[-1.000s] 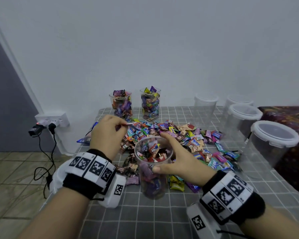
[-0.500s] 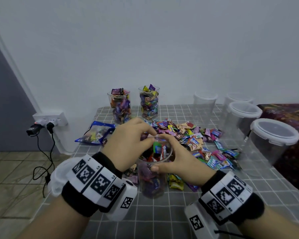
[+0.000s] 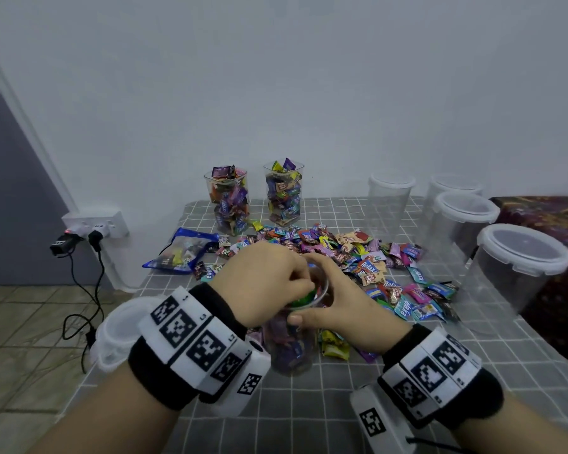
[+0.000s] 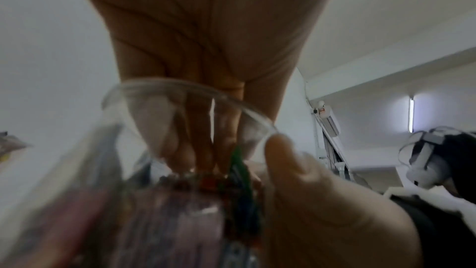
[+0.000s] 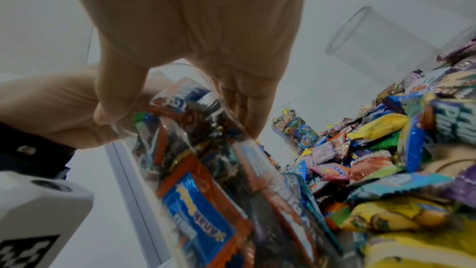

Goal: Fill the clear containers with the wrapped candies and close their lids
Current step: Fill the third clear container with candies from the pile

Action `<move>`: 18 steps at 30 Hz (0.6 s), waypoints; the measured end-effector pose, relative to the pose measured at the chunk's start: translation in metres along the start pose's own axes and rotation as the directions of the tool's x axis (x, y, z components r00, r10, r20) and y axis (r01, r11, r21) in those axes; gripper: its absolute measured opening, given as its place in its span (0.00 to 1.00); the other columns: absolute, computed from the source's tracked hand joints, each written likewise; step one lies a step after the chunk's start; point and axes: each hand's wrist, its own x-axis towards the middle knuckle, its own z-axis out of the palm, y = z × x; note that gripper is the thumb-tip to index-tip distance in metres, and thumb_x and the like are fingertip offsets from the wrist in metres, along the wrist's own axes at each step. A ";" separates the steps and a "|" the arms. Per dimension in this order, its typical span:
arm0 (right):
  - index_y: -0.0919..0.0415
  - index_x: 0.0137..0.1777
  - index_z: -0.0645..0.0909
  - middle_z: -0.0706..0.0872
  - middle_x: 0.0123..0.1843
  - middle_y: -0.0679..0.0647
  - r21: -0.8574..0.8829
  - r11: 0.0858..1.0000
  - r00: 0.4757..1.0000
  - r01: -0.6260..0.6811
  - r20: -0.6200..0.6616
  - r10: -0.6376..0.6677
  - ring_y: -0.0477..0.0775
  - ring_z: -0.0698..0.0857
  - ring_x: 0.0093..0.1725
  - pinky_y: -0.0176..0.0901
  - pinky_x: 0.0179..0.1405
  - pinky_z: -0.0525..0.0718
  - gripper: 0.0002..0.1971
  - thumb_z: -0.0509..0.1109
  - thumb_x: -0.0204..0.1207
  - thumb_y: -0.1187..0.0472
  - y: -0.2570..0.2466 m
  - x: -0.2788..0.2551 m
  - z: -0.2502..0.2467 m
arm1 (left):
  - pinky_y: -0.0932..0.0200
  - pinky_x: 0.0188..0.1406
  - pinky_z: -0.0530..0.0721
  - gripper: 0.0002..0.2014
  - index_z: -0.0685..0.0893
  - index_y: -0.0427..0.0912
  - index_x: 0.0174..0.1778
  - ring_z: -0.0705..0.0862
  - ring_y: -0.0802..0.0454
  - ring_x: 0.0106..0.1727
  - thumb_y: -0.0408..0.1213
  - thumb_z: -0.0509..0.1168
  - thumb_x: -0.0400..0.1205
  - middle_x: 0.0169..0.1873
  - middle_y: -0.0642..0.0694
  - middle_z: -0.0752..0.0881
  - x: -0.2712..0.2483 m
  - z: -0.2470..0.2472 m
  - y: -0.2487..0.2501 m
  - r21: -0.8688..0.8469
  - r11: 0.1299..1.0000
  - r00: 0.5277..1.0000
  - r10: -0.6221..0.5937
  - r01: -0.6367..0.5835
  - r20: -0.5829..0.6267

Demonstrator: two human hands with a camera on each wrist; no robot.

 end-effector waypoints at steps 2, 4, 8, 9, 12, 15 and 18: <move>0.47 0.77 0.61 0.78 0.70 0.45 -0.014 1.000 1.000 -0.003 -0.002 0.003 0.43 0.76 0.71 0.54 0.74 0.72 0.50 0.81 0.56 0.43 -0.002 -0.001 -0.001 | 0.58 0.45 0.78 0.08 0.89 0.50 0.43 0.83 0.57 0.41 0.45 0.65 0.80 0.38 0.52 0.88 0.000 0.002 0.000 -0.083 0.997 1.000 0.005 -0.005 0.000; 0.46 0.79 0.59 0.76 0.71 0.43 -0.064 0.998 1.000 -0.011 0.006 0.012 0.41 0.75 0.72 0.50 0.74 0.72 0.50 0.81 0.58 0.45 -0.003 -0.002 -0.004 | 0.58 0.45 0.80 0.07 0.89 0.50 0.43 0.83 0.61 0.40 0.45 0.66 0.79 0.36 0.55 0.88 -0.001 0.003 -0.003 -0.219 0.976 0.997 -0.009 -0.007 -0.071; 0.39 0.80 0.51 0.74 0.66 0.34 -0.274 0.960 0.992 -0.050 0.101 0.081 0.38 0.76 0.68 0.36 0.70 0.73 0.49 0.81 0.66 0.52 -0.008 -0.004 -0.018 | 0.66 0.38 0.81 0.05 0.88 0.55 0.40 0.84 0.68 0.34 0.43 0.68 0.79 0.32 0.58 0.87 -0.004 0.003 -0.014 -0.438 0.899 0.966 -0.103 -0.011 -0.235; 0.38 0.79 0.53 0.75 0.66 0.34 -0.320 0.946 0.988 -0.046 0.127 0.091 0.38 0.76 0.67 0.35 0.68 0.73 0.47 0.80 0.67 0.53 -0.007 -0.004 -0.022 | 0.66 0.39 0.82 0.05 0.87 0.57 0.39 0.83 0.67 0.34 0.42 0.68 0.79 0.32 0.59 0.87 -0.004 0.004 -0.019 -0.484 0.875 0.954 -0.140 -0.005 -0.263; 0.42 0.80 0.58 0.74 0.74 0.41 -0.460 0.885 0.975 -0.067 0.156 0.155 0.43 0.72 0.72 0.44 0.72 0.72 0.44 0.80 0.67 0.50 -0.001 -0.004 -0.035 | 0.63 0.41 0.80 0.07 0.87 0.56 0.40 0.84 0.61 0.39 0.38 0.68 0.79 0.37 0.57 0.87 0.001 0.008 -0.036 -0.627 0.779 0.922 -0.262 0.028 -0.284; 0.46 0.82 0.55 0.65 0.81 0.47 -0.597 0.793 0.967 -0.122 0.109 0.231 0.48 0.67 0.77 0.47 0.75 0.68 0.46 0.77 0.68 0.44 0.003 -0.002 -0.045 | 0.56 0.43 0.80 0.08 0.86 0.56 0.41 0.84 0.53 0.42 0.36 0.67 0.80 0.38 0.54 0.86 0.005 0.017 -0.055 -0.698 0.710 0.893 -0.370 0.092 -0.258; 0.49 0.84 0.50 0.60 0.82 0.50 -0.728 0.666 0.960 -0.160 0.041 0.276 0.52 0.64 0.78 0.45 0.73 0.67 0.47 0.74 0.71 0.45 0.006 0.002 -0.050 | 0.49 0.52 0.84 0.06 0.84 0.57 0.43 0.84 0.51 0.47 0.38 0.68 0.79 0.44 0.54 0.87 0.010 0.031 -0.071 -0.608 0.767 0.892 -0.402 0.206 -0.204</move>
